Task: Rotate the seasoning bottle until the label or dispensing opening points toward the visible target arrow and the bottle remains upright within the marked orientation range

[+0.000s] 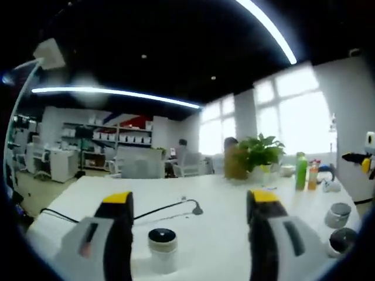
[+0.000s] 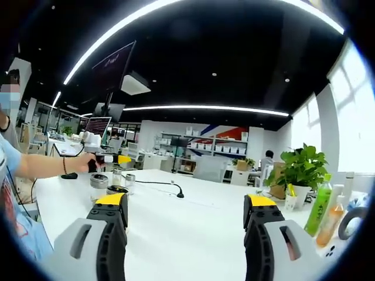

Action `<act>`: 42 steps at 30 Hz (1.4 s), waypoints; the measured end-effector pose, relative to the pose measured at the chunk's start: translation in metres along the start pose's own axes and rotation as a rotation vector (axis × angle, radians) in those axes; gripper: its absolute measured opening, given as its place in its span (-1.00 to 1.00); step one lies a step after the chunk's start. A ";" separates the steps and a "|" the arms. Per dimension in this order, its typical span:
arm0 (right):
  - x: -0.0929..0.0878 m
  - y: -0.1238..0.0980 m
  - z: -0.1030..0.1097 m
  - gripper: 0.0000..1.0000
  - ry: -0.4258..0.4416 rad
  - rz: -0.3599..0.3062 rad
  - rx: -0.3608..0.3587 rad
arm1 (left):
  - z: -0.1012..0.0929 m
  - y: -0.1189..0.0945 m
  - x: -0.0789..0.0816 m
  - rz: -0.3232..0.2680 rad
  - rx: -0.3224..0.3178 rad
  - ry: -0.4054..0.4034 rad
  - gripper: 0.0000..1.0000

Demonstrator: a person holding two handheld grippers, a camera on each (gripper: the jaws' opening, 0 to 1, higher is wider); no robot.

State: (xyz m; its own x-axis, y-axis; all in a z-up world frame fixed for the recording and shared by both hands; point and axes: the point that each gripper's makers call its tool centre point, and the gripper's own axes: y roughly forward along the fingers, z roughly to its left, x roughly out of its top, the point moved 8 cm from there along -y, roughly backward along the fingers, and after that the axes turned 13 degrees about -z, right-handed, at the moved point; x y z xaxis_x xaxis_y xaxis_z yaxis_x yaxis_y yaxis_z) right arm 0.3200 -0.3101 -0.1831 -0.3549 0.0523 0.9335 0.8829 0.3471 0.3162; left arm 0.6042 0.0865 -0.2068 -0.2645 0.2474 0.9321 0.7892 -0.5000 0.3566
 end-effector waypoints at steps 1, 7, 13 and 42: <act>0.000 0.000 0.000 0.67 0.000 -0.001 -0.001 | -0.001 0.001 -0.005 0.003 -0.002 -0.002 0.67; 0.000 -0.001 -0.001 0.67 0.000 0.001 -0.005 | 0.000 0.008 -0.026 0.012 0.004 0.004 0.66; 0.001 -0.001 0.000 0.66 -0.002 0.001 -0.002 | 0.007 0.011 -0.044 0.056 0.031 0.039 0.62; 0.004 -0.001 0.001 0.58 -0.030 0.008 -0.006 | 0.042 0.011 -0.089 0.110 0.074 0.084 0.20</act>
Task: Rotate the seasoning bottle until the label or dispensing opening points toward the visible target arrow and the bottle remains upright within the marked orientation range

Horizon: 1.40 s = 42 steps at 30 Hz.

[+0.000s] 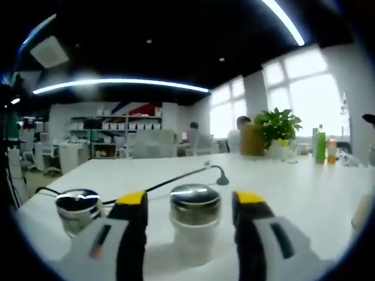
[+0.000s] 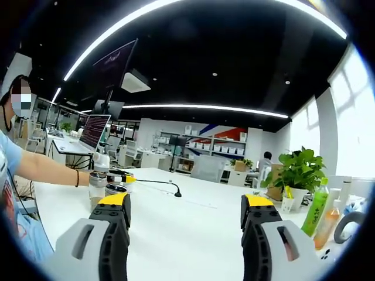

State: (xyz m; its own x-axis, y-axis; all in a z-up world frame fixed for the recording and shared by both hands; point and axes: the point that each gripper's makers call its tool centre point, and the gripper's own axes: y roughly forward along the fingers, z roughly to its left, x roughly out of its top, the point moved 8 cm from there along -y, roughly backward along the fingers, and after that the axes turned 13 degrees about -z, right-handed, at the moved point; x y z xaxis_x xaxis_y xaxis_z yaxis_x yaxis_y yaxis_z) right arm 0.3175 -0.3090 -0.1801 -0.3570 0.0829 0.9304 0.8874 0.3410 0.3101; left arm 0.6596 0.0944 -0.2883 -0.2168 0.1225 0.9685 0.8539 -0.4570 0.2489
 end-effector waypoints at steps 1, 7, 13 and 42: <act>0.000 0.000 0.000 0.57 -0.001 -0.002 -0.001 | 0.000 0.000 -0.001 0.007 -0.004 0.013 0.18; 0.000 -0.001 0.000 0.55 -0.013 0.000 -0.007 | -0.001 0.003 -0.002 0.015 -0.011 0.019 0.09; 0.000 0.000 0.001 0.53 -0.013 0.003 -0.004 | -0.004 0.004 -0.001 0.027 -0.029 0.054 -0.12; -0.003 0.000 0.000 0.48 -0.006 0.013 -0.003 | -0.014 -0.001 0.000 0.016 -0.086 0.082 -0.25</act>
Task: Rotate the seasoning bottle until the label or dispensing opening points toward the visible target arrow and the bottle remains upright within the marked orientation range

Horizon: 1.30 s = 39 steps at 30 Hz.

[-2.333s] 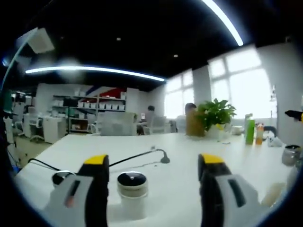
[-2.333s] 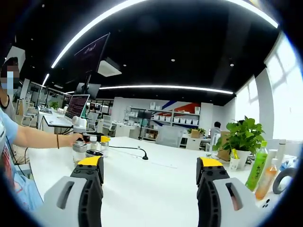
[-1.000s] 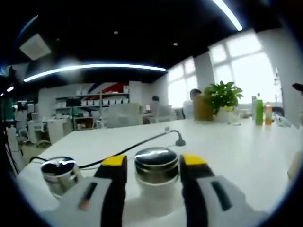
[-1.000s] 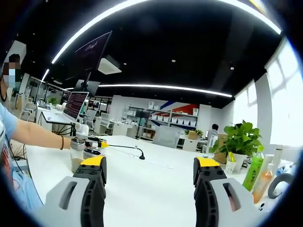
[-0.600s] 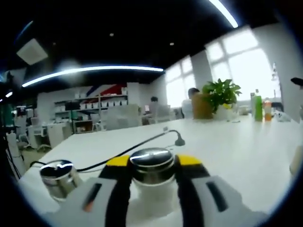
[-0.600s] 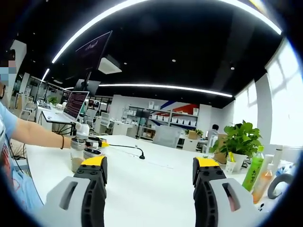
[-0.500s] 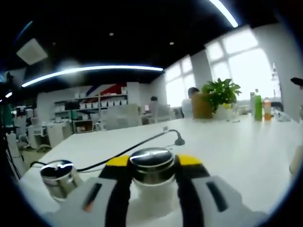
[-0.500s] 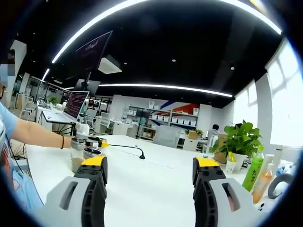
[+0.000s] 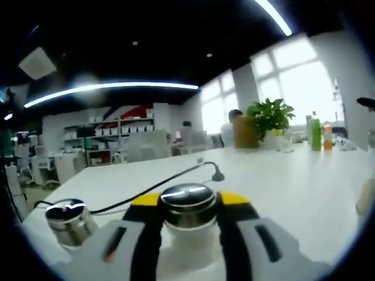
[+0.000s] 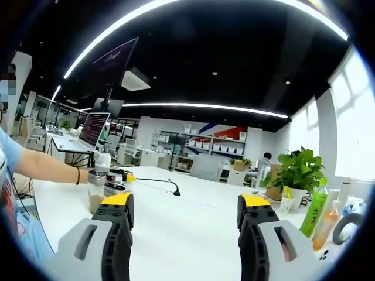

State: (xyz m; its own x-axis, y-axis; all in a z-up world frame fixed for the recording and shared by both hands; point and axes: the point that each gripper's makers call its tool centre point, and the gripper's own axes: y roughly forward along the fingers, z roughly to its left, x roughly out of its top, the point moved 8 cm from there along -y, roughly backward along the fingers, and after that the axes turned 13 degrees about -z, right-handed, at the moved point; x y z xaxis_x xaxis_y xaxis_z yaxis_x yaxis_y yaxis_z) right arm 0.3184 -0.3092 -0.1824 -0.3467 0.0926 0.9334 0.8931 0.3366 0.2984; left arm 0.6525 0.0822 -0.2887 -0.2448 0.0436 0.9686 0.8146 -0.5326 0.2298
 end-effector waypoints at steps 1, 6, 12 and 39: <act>0.000 0.000 0.000 0.48 0.001 0.000 -0.001 | 0.000 0.000 0.000 0.003 -0.003 0.005 -0.26; -0.001 0.000 0.000 0.48 0.001 0.003 -0.005 | -0.001 0.002 0.006 0.002 -0.024 0.008 -0.26; -0.002 0.000 0.000 0.48 0.005 0.009 -0.007 | 0.002 0.006 0.020 -0.025 -0.035 -0.014 -0.26; -0.004 -0.001 -0.004 0.47 0.013 0.023 -0.017 | -0.001 -0.045 0.102 -0.093 -0.105 -0.031 -0.26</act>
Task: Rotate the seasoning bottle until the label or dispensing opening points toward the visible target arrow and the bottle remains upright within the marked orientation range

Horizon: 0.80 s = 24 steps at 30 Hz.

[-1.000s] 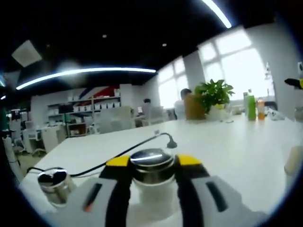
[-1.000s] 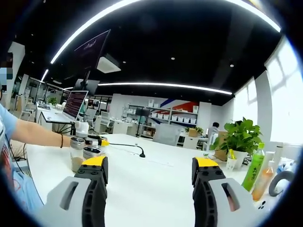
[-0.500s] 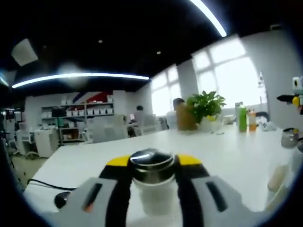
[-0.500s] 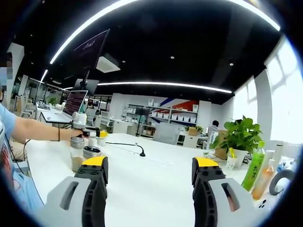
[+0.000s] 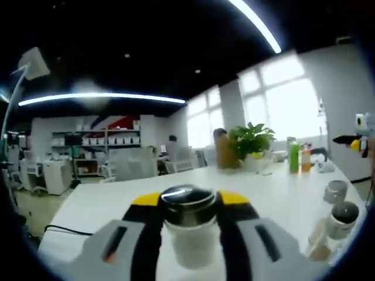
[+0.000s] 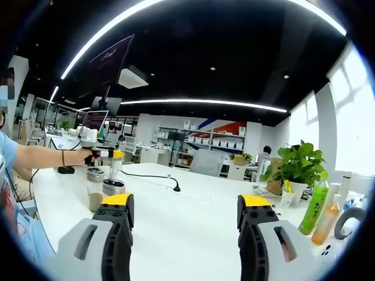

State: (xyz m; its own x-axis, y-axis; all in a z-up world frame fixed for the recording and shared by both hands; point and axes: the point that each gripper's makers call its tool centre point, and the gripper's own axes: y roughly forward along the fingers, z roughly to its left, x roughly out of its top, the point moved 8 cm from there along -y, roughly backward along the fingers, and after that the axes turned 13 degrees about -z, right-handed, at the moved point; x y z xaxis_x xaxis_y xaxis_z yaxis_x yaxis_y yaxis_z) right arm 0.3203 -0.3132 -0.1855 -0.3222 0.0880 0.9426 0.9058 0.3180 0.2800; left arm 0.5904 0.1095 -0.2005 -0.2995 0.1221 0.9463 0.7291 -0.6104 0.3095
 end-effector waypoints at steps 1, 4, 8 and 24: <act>0.001 0.000 -0.001 0.48 -0.006 0.000 -0.003 | 0.000 -0.004 0.002 0.003 -0.007 0.010 -0.26; 0.001 -0.001 -0.002 0.48 -0.027 0.009 -0.013 | 0.001 -0.015 0.010 -0.005 -0.021 0.001 -0.26; 0.001 -0.002 -0.003 0.48 -0.023 0.004 -0.025 | -0.002 -0.030 0.016 -0.004 -0.036 0.002 -0.26; 0.006 -0.006 -0.006 0.48 -0.064 -0.004 -0.056 | -0.027 -0.068 0.044 -0.080 -0.114 -0.024 -0.26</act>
State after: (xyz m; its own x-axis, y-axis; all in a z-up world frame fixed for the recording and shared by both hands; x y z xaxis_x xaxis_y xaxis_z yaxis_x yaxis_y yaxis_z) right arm 0.3145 -0.3206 -0.1808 -0.3411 0.1473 0.9284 0.9178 0.2655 0.2951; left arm 0.5112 0.1349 -0.1825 -0.3377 0.1916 0.9216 0.6285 -0.6829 0.3723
